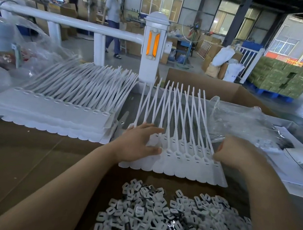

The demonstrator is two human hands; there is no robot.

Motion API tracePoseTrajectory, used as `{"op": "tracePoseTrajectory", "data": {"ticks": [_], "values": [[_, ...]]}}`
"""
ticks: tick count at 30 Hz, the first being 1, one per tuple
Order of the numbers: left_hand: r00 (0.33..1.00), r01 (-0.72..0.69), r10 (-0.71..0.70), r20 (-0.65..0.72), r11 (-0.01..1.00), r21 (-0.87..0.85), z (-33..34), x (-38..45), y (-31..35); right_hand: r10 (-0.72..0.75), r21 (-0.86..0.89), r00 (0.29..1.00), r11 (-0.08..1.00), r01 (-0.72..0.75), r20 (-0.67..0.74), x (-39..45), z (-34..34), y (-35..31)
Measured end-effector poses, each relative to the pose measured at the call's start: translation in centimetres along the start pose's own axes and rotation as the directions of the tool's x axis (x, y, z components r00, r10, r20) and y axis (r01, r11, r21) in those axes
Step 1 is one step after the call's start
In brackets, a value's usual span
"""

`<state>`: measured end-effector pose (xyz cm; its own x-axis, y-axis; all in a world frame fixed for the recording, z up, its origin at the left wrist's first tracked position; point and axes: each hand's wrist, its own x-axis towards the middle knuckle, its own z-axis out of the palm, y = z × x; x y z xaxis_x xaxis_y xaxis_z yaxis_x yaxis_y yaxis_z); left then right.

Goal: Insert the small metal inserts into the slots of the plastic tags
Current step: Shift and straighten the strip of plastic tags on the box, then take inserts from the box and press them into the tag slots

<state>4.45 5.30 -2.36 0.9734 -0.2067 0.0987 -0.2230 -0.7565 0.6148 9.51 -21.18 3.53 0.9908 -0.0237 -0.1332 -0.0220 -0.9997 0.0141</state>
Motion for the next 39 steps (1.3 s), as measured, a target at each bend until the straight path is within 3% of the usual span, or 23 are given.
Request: {"op": "tracePoseTrajectory", "data": {"ticks": [2, 4, 7, 9, 12, 19, 27, 34, 36, 39], "values": [[1.000, -0.021, 0.021, -0.011, 1.000, 0.002, 0.0, 0.0, -0.1, -0.123, 0.037, 0.985, 0.991, 0.128, -0.117, -0.8, -0.6, -0.8], [0.999, -0.037, 0.038, -0.016, 0.997, 0.064, 0.2, 0.0, -0.3, -0.344, 0.187, 0.932, 0.914, 0.360, -0.110, -2.1, -1.2, -2.5], [0.998, -0.068, 0.068, -0.002, 0.989, 0.130, 0.6, 0.0, -0.5, -0.674, 0.380, 0.737, 0.696, 0.609, 0.053, -4.9, -1.3, -6.1], [0.996, -0.088, 0.086, 0.017, 0.985, 0.149, 0.7, -0.1, -0.7, -0.780, 0.407, 0.616, 0.601, 0.688, 0.109, -6.1, -0.2, -8.2], [0.995, -0.096, 0.095, 0.018, 0.988, 0.121, 0.6, -0.1, -0.9, -0.827, 0.440, 0.546, 0.543, 0.715, 0.134, -6.6, 1.6, -9.8], [0.996, -0.091, 0.092, -0.004, 0.990, 0.111, 1.0, 0.1, -1.0, -0.808, 0.440, 0.567, 0.573, 0.691, 0.162, -5.9, 1.9, -9.3], [0.986, -0.151, 0.123, 0.108, 0.942, 0.298, 1.0, -0.1, -0.6, -0.793, 0.399, 0.565, 0.606, 0.689, 0.228, -6.3, 1.7, -9.5], [0.973, -0.197, 0.142, 0.182, 0.921, 0.336, 0.9, -0.4, -0.2, -0.796, 0.386, 0.557, 0.603, 0.698, 0.236, -6.5, 1.3, -9.3], [0.969, -0.201, 0.135, 0.205, 0.916, 0.348, 1.0, -0.5, -0.2, -0.795, 0.427, 0.578, 0.595, 0.681, 0.185, -6.3, 1.2, -9.1], [0.970, -0.191, 0.131, 0.204, 0.931, 0.310, 1.4, -0.5, 0.0, -0.722, 0.558, 0.689, 0.594, 0.579, 0.053, -5.7, 1.1, -8.6]]}}
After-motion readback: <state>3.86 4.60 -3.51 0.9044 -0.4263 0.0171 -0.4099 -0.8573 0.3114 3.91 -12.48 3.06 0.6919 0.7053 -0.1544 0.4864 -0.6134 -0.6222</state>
